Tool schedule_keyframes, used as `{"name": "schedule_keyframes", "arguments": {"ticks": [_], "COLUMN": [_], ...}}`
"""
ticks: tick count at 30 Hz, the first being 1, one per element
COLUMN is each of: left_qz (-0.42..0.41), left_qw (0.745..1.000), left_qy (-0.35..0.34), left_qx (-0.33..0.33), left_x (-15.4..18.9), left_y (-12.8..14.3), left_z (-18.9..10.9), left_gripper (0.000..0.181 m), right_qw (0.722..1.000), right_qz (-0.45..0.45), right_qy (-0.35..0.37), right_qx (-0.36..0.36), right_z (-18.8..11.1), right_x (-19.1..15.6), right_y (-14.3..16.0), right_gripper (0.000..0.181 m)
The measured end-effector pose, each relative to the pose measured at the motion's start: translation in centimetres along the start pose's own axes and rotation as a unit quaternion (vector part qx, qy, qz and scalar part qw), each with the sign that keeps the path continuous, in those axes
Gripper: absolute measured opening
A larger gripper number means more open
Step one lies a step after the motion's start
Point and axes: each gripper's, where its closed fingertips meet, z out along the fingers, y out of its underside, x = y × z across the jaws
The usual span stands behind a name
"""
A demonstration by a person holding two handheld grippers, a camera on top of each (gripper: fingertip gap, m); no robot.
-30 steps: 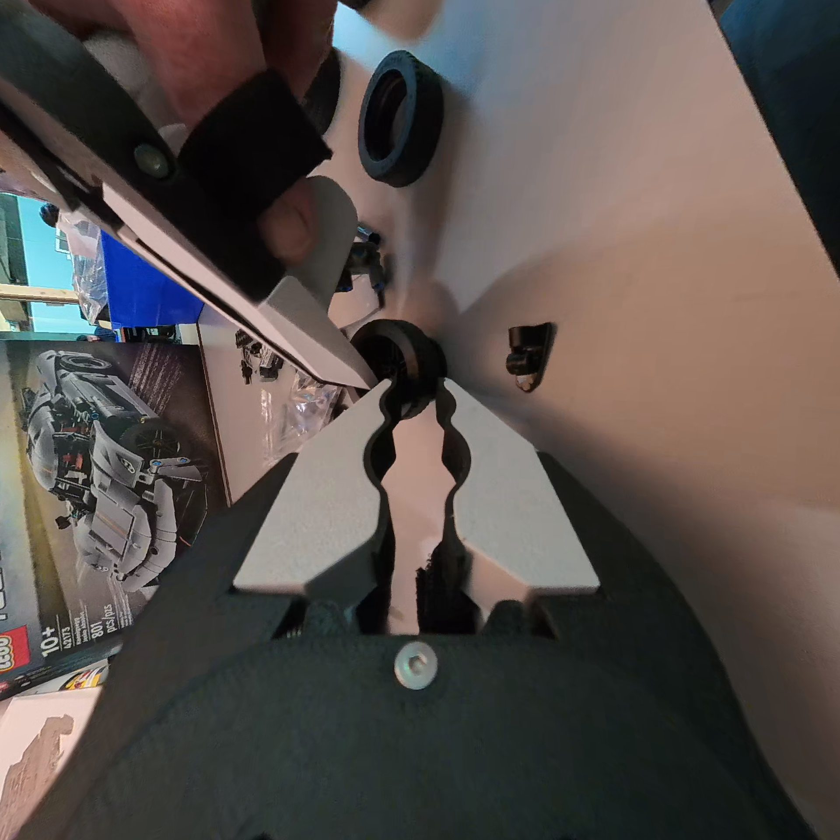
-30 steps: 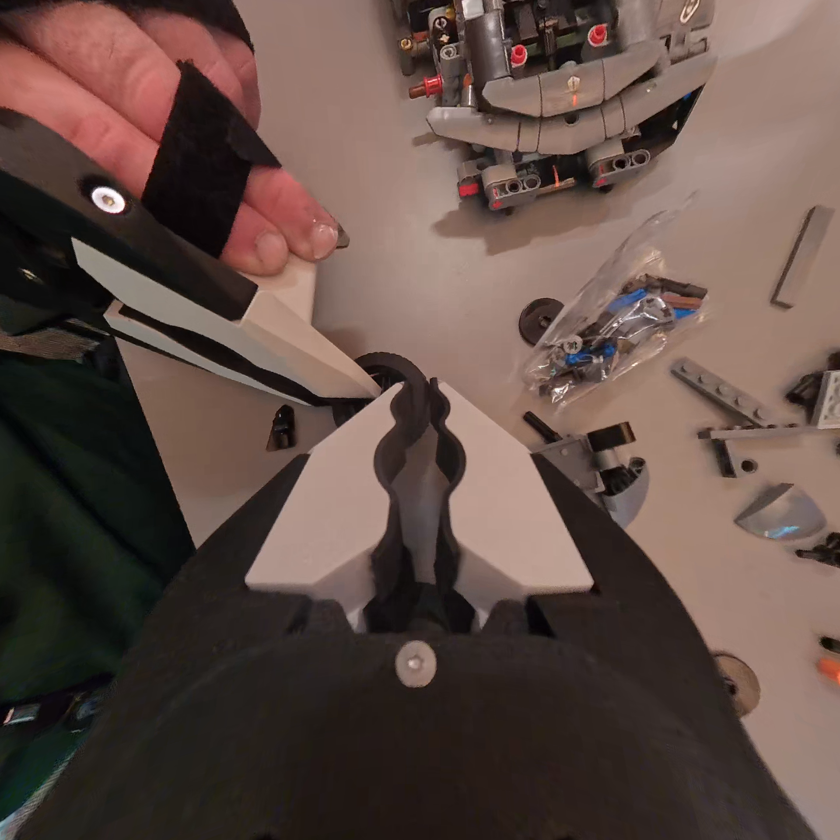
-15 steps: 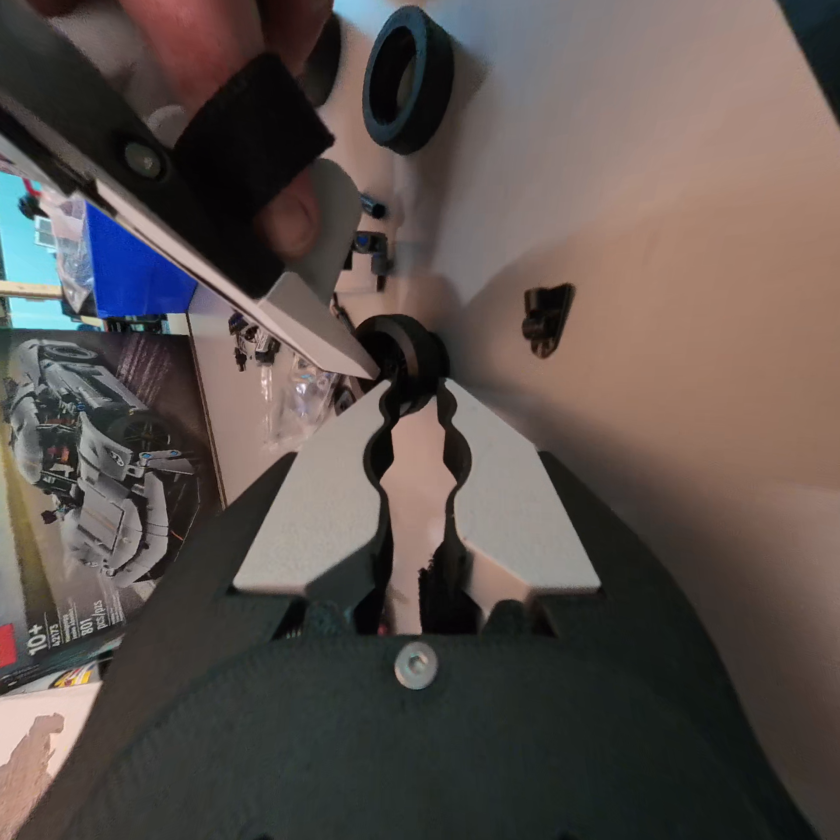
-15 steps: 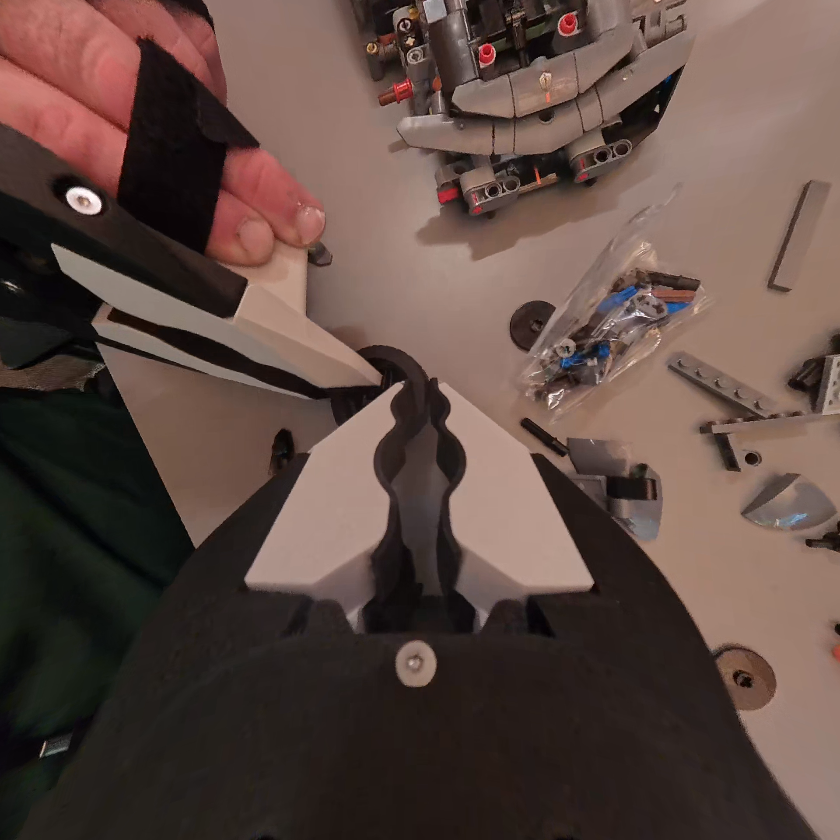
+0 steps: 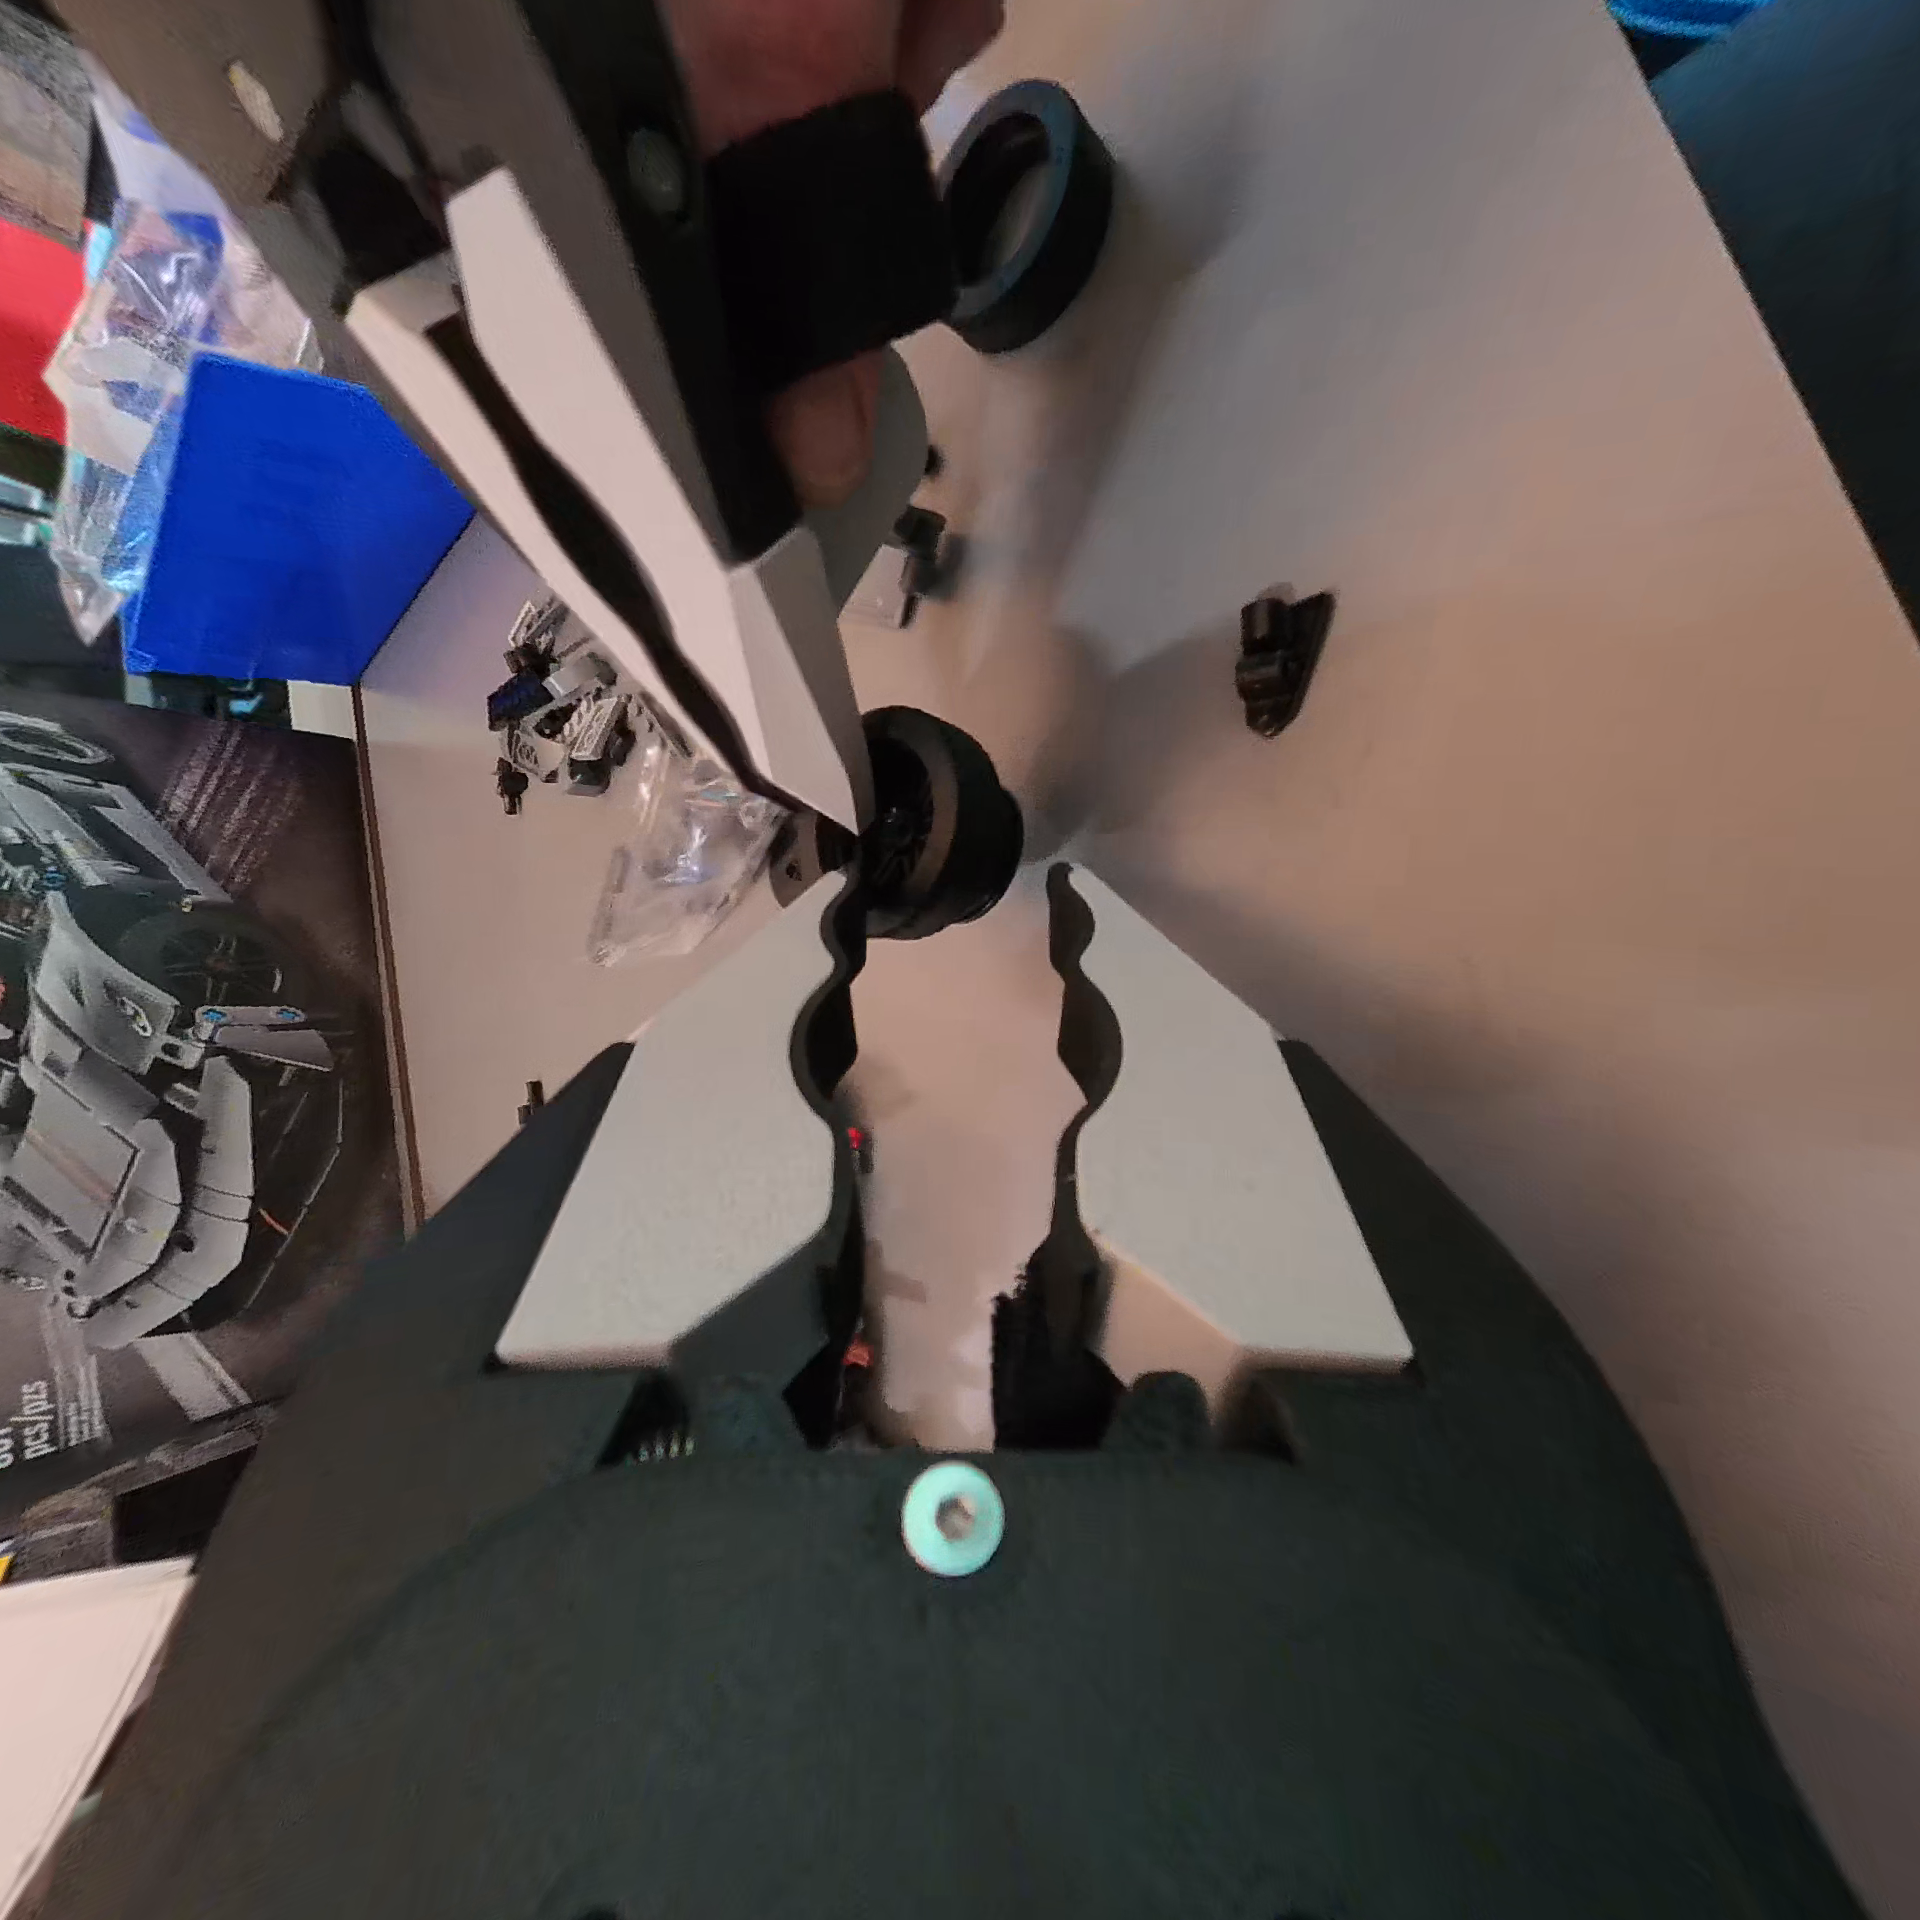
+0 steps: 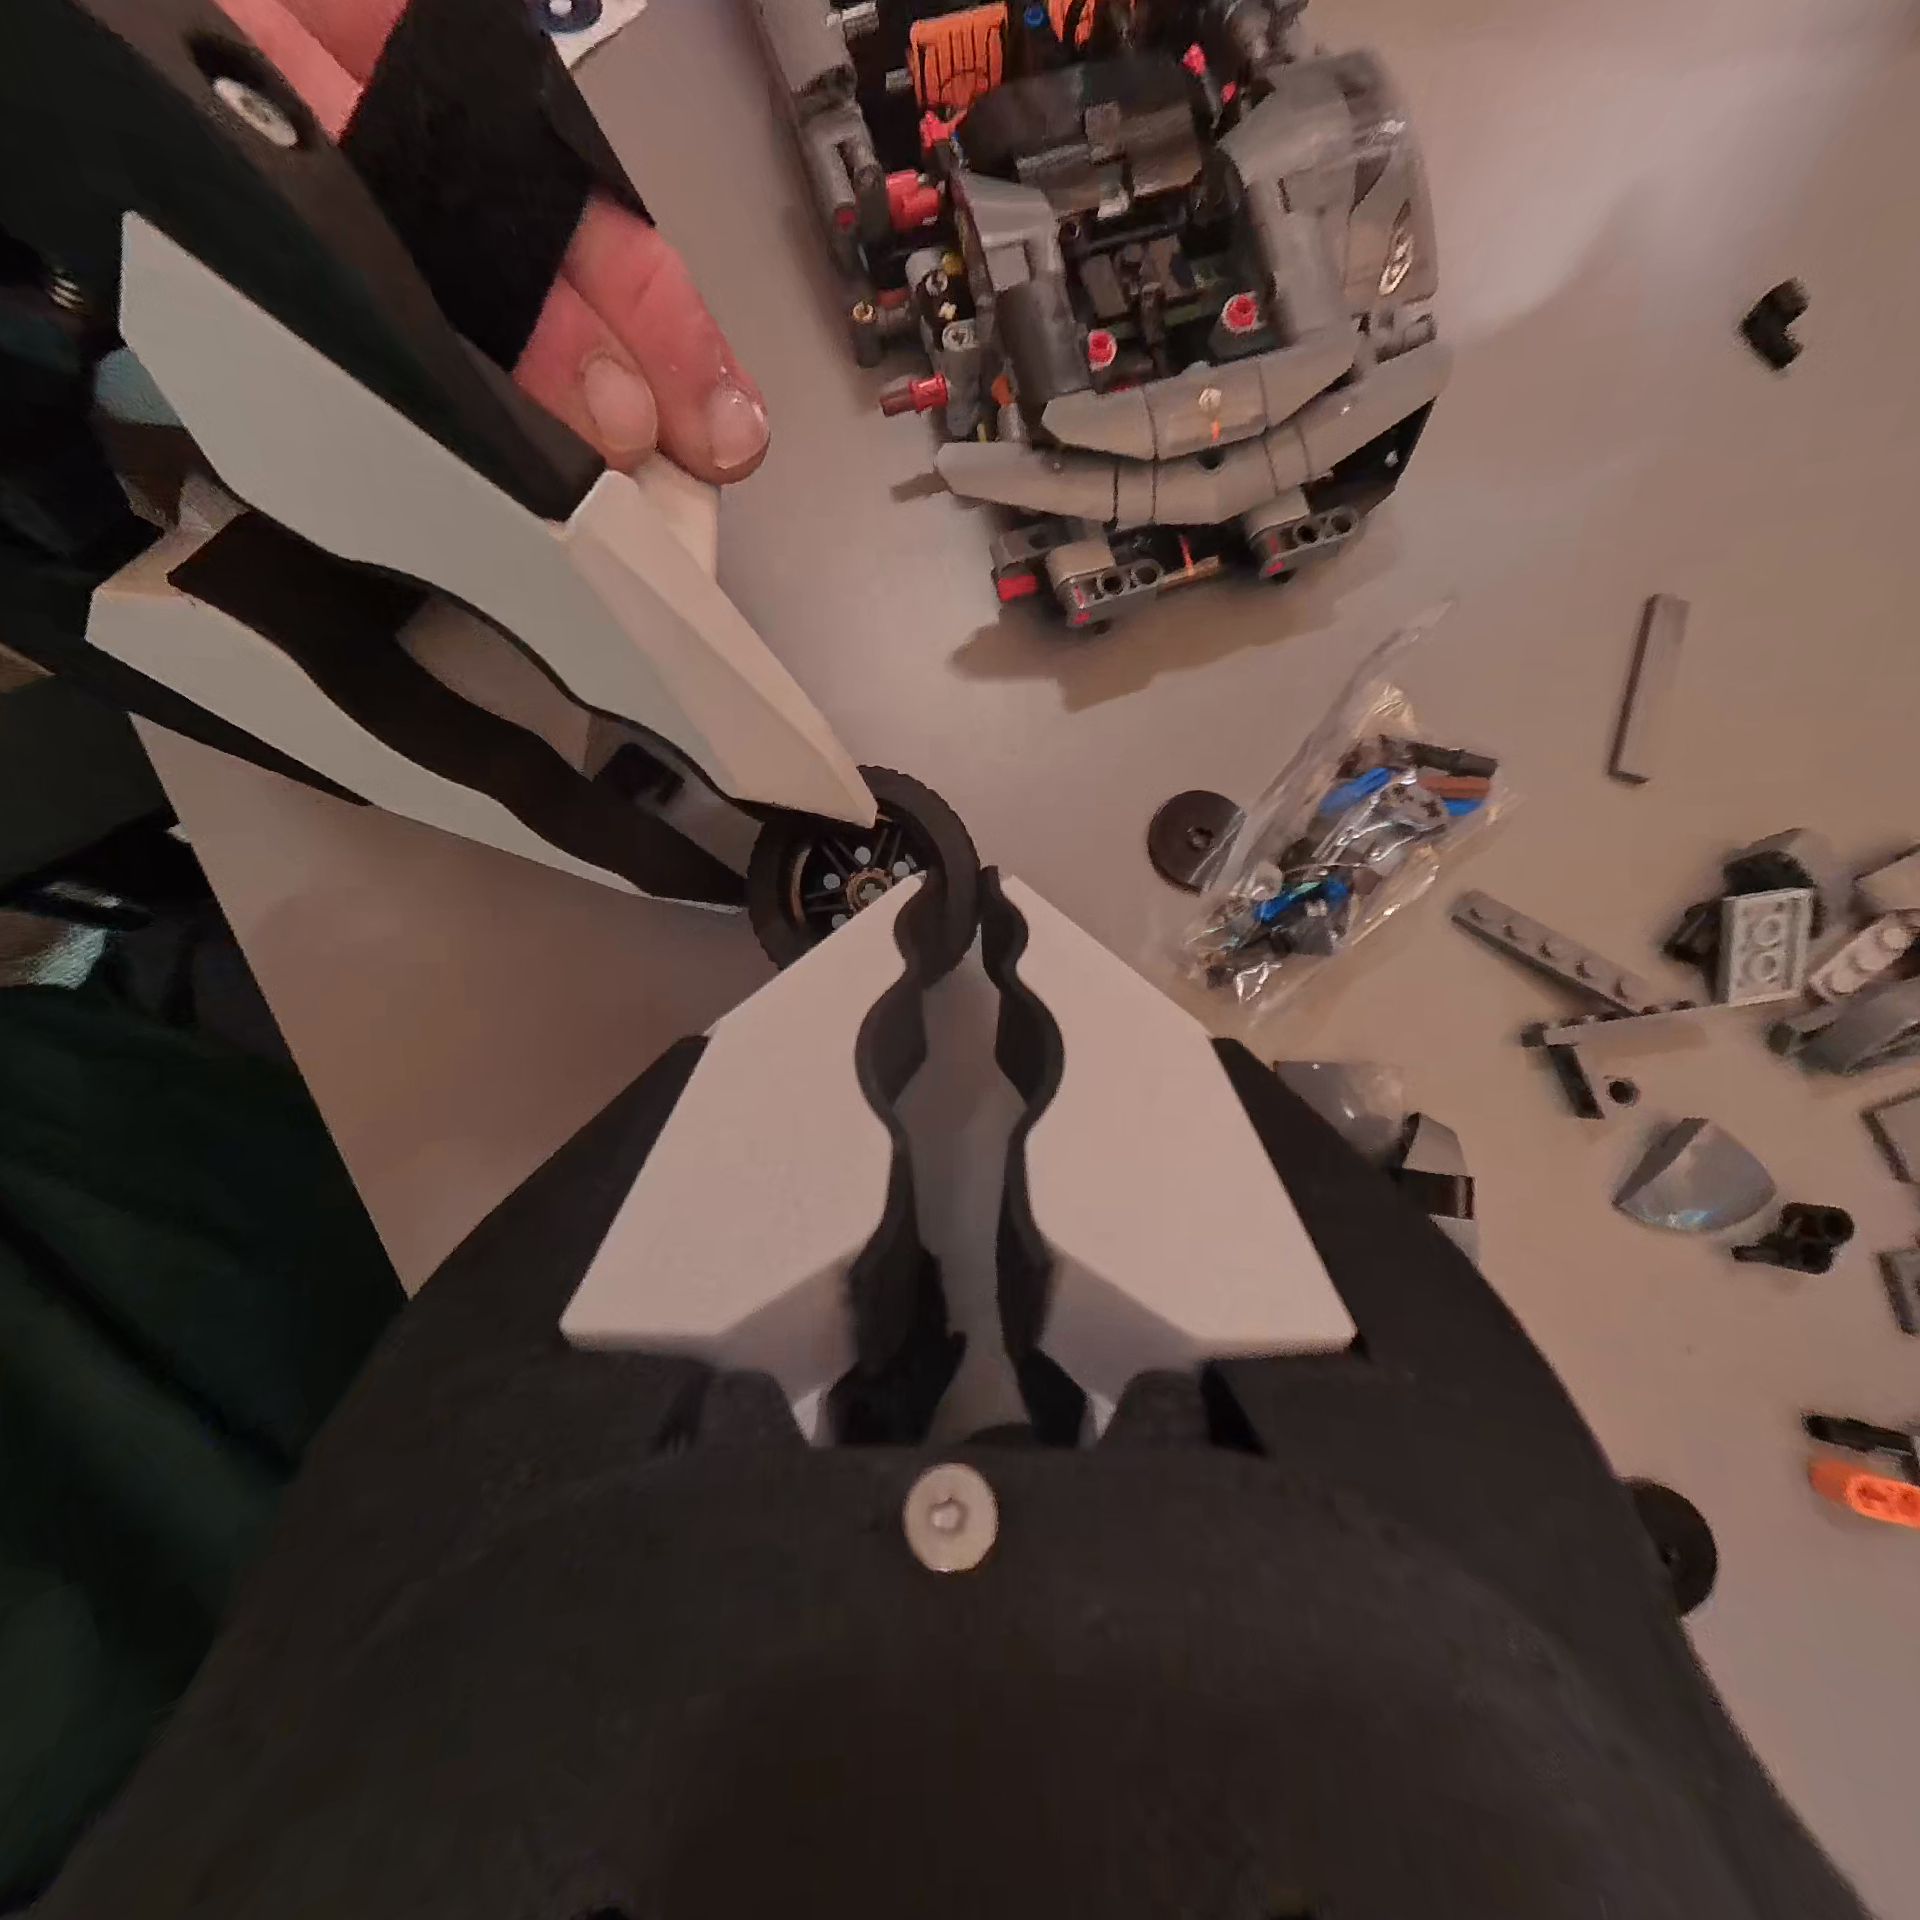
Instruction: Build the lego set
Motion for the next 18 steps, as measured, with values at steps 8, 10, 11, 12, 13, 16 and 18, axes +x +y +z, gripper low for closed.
{"name": "schedule_keyframes", "arguments": {"ticks": [8, 10, 11, 12, 13, 16, 18], "left_qz": [-0.037, -0.068, -0.087, -0.111, -0.14, -0.207, -0.244], "left_qw": [0.999, 0.996, 0.994, 0.991, 0.987, 0.974, 0.964], "left_qy": [-0.012, -0.009, -0.006, -0.01, -0.016, 0.009, 0.038], "left_qx": [0.036, 0.056, 0.066, 0.072, 0.071, 0.092, 0.104], "left_x": [-0.9, -1.4, -1.7, -2.1, -2.7, -2.9, -2.7], "left_y": [-0.9, -1.2, -1.3, -1.3, -1.1, -1.3, -1.5], "left_z": [-0.4, -0.7, -0.7, -0.7, -0.5, -0.1, 0.2], "left_gripper": [0.046, 0.049, 0.051, 0.051, 0.051, 0.053, 0.056], "right_qw": [0.997, 0.995, 0.995, 0.994, 0.992, 0.982, 0.973], "right_qz": [-0.013, -0.019, -0.022, -0.034, -0.047, -0.088, -0.12], "right_qy": [0.069, 0.083, 0.082, 0.089, 0.102, 0.139, 0.166], "right_qx": [0.042, 0.045, 0.052, 0.06, 0.064, 0.09, 0.106], "right_z": [-1.0, -1.1, -1.1, -1.3, -1.4, -2.2, -2.8], "right_x": [1.0, 1.2, 0.9, 0.8, 0.8, 0.8, 0.7], "right_y": [-0.4, -0.1, -0.2, -0.4, -0.5, -1.1, -1.5], "right_gripper": [0.005, 0.005, 0.005, 0.005, 0.005, 0.005, 0.005]}}
